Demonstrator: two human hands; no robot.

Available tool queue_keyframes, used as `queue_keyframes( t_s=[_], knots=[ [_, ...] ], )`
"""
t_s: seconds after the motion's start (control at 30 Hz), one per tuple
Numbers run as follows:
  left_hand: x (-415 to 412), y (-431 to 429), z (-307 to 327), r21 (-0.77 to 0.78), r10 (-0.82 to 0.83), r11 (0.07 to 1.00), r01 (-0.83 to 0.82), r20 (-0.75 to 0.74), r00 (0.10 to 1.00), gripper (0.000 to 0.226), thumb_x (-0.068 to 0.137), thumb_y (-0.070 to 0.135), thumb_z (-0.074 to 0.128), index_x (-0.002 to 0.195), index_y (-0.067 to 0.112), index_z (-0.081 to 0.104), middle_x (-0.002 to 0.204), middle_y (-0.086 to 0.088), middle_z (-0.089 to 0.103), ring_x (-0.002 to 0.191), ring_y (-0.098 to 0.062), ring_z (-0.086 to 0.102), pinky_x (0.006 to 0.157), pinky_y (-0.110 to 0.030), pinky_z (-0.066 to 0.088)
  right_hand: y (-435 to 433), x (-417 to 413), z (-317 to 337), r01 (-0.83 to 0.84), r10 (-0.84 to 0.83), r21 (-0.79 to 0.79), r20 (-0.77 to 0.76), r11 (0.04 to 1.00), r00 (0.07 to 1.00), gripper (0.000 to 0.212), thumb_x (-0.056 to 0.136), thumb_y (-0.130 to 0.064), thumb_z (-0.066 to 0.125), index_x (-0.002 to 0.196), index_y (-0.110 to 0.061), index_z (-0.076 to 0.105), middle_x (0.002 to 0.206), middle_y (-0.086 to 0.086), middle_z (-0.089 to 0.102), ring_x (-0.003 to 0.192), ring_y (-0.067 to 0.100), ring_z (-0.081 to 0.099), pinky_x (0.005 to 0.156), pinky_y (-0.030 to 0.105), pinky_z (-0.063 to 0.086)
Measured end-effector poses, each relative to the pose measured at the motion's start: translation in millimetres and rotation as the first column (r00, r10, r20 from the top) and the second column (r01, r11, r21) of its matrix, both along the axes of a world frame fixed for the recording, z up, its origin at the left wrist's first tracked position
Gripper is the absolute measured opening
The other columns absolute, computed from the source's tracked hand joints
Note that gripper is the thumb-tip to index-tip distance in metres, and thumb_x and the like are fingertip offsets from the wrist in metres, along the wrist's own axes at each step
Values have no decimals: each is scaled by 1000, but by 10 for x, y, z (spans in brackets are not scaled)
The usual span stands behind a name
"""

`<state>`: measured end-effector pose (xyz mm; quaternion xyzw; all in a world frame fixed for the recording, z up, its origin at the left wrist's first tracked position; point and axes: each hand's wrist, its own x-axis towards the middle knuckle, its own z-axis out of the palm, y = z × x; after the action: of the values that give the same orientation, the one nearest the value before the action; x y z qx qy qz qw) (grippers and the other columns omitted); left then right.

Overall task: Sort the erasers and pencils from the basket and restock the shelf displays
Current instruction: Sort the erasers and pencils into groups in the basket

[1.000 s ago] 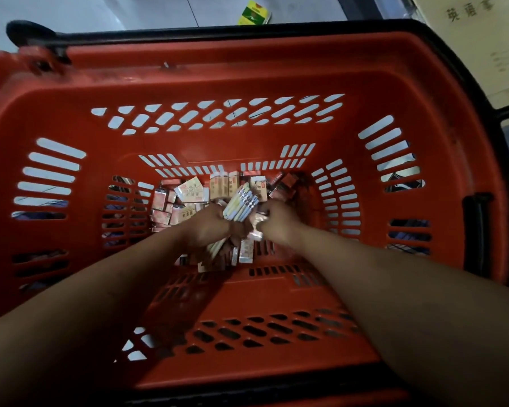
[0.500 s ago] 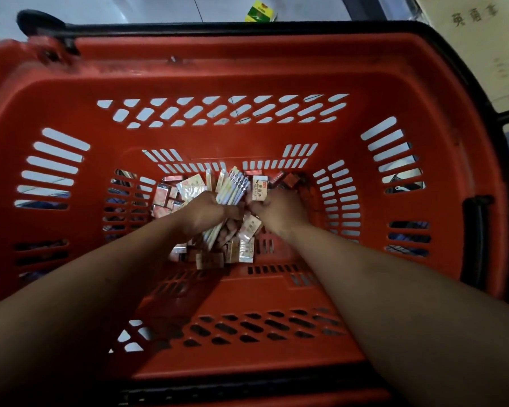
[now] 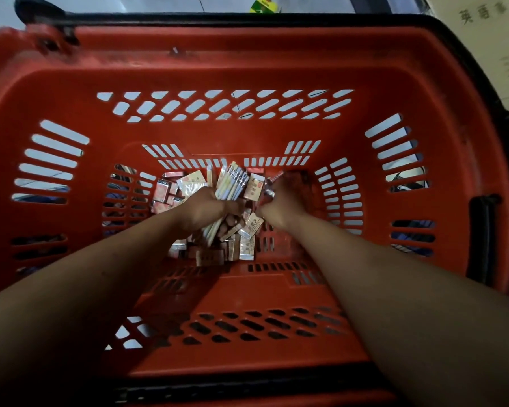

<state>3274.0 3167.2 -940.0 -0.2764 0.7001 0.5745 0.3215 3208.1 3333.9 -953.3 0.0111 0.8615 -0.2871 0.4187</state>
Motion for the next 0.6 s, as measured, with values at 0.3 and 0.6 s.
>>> queue_keyframes(
  t_s=[0.3, 0.6],
  knots=[
    [-1, 15, 13, 23, 16, 1000, -16, 15, 1000, 30, 89, 18, 72, 64, 2, 67, 63, -19, 65, 51, -29, 58, 56, -31, 51, 3, -22, 45, 24, -17, -89, 84, 996, 996, 27, 92, 6, 58, 113, -11, 55, 81, -1, 51, 73, 15, 53, 59, 25, 41],
    [-119, 361, 97, 175, 185, 966, -191, 50, 982, 12, 92, 11, 71, 89, 2, 65, 65, -11, 65, 51, -22, 61, 52, -32, 54, -14, -154, 69, -11, 19, -71, 112, 997, 994, 24, 98, -1, 50, 110, -14, 66, 105, 0, 64, 74, 10, 55, 63, 22, 43]
  ],
)
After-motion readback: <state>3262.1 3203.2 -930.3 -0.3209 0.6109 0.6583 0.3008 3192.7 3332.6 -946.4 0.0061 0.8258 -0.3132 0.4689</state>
